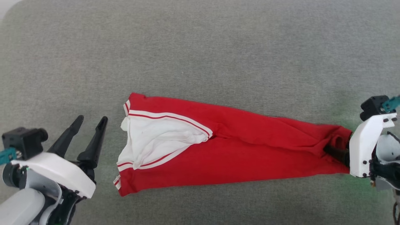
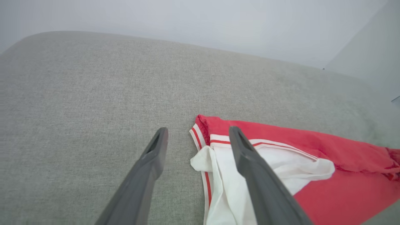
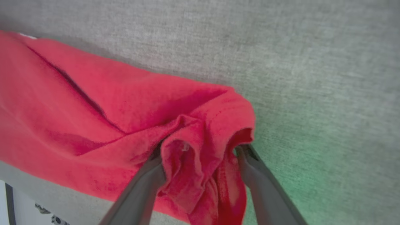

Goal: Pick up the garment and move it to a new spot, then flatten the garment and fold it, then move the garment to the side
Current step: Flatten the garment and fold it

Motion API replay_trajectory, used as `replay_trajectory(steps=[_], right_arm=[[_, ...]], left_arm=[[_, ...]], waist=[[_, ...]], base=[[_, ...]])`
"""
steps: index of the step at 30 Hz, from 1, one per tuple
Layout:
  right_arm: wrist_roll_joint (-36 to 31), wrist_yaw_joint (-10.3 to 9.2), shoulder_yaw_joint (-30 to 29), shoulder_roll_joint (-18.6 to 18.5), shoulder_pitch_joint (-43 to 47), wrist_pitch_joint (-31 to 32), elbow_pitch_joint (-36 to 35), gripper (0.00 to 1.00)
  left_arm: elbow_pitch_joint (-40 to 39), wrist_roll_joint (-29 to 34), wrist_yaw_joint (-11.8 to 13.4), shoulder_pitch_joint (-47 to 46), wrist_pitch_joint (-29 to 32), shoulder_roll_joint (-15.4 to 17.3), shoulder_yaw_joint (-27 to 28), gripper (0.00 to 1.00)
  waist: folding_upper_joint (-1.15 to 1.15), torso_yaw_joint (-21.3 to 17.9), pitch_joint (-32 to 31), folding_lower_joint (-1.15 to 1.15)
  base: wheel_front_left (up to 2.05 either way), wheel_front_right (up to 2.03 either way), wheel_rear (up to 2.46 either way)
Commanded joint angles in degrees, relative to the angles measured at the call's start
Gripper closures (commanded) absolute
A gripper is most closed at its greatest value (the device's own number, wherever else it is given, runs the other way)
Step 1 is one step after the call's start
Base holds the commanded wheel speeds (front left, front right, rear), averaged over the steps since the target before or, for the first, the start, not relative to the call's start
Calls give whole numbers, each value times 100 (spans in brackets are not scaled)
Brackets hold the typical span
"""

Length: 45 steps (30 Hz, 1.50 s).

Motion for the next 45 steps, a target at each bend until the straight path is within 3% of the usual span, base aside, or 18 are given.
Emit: replay_trajectory(steps=[1,8,14,15,22,29,33,40,45], right_arm=[[196,9,460,128,59,24,307,100],[679,4,341,-252,-235,-121,331,100],[735,2,-265,-617,-216,-215,202,100],[735,2,-265,-617,-216,-215,202,100],[552,2,-1159,-904,-161,-264,338,100],[19,2,-1881,-1213,-367,-490,1082,100],[-38,3,-1846,-1116,-491,-473,1225,100],[804,3,-1435,-735,-117,-69,-45,100],[935,3,-925,-462,204,119,-1155,100]], left_arm=[[155,1,-71,184,-198,-139,116,0],[562,402,-422,699,-403,-737,971,0],[843,1164,-1005,1371,-408,-1584,2182,0],[843,1164,-1005,1371,-408,-1584,2182,0],[1079,2029,-1712,1812,-409,-2434,3058,0],[1323,2474,-2150,1821,-409,-3046,3475,0],[1424,2640,-2249,1765,-409,-3210,3598,0],[1456,2734,-2306,1842,-409,-3361,3718,0],[1412,2726,-2319,1883,-410,-3390,3688,0]], waist=[[0,84,6,0],[0,151,-62,0],[0,59,-144,0],[0,59,-144,0],[0,-71,-222,0],[0,-152,-252,0],[0,-175,-282,0],[0,-181,-373,0],[0,-135,-402,0]], base=[[0,0,0],[0,0,0],[0,0,0],[0,0,0],[0,0,0],[0,0,0],[0,0,0],[0,0,0],[0,0,0]])
